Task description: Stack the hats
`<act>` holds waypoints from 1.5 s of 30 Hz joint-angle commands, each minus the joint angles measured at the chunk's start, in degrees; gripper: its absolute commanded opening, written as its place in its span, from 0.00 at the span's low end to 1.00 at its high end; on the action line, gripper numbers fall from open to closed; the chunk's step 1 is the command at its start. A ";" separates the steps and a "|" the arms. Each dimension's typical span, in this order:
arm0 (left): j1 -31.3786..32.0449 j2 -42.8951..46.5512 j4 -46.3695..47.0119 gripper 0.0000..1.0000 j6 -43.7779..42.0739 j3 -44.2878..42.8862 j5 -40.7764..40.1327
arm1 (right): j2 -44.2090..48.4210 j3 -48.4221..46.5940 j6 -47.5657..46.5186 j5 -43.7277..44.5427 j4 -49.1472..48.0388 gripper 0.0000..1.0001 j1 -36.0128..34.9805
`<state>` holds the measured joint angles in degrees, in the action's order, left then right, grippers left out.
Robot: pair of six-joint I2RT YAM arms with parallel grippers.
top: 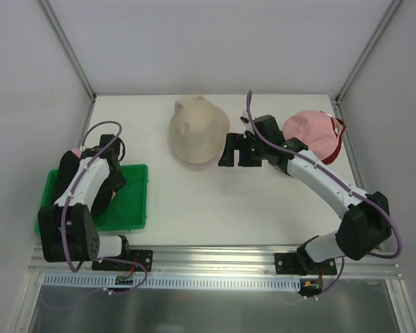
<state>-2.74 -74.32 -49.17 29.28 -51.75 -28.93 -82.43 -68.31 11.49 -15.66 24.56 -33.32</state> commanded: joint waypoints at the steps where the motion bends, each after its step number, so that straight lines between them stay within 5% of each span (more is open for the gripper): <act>1: -0.60 -3.62 -0.32 0.72 -3.78 -3.27 0.63 | 2.54 0.46 -0.68 -1.39 -2.32 0.92 0.01; 18: -1.74 -14.35 -0.67 0.36 -8.01 -6.88 -0.78 | 3.33 2.04 -1.03 -2.44 -2.58 0.93 1.15; 26: -2.18 -14.54 -1.37 0.00 -9.32 -7.40 -0.34 | 3.77 2.48 -0.94 -2.36 -2.76 0.92 1.24; 42: -2.18 1.99 -11.39 0.00 -16.69 -19.89 6.60 | 2.28 0.02 0.64 -3.50 -3.11 0.93 1.42; 45: -2.18 0.59 -10.43 0.35 -18.20 -17.08 11.42 | 2.01 0.20 1.08 -3.50 -3.72 0.93 1.42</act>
<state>-4.60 -71.35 -56.77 14.22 -71.20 -23.49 -81.06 -65.91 11.77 -17.72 23.11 -32.10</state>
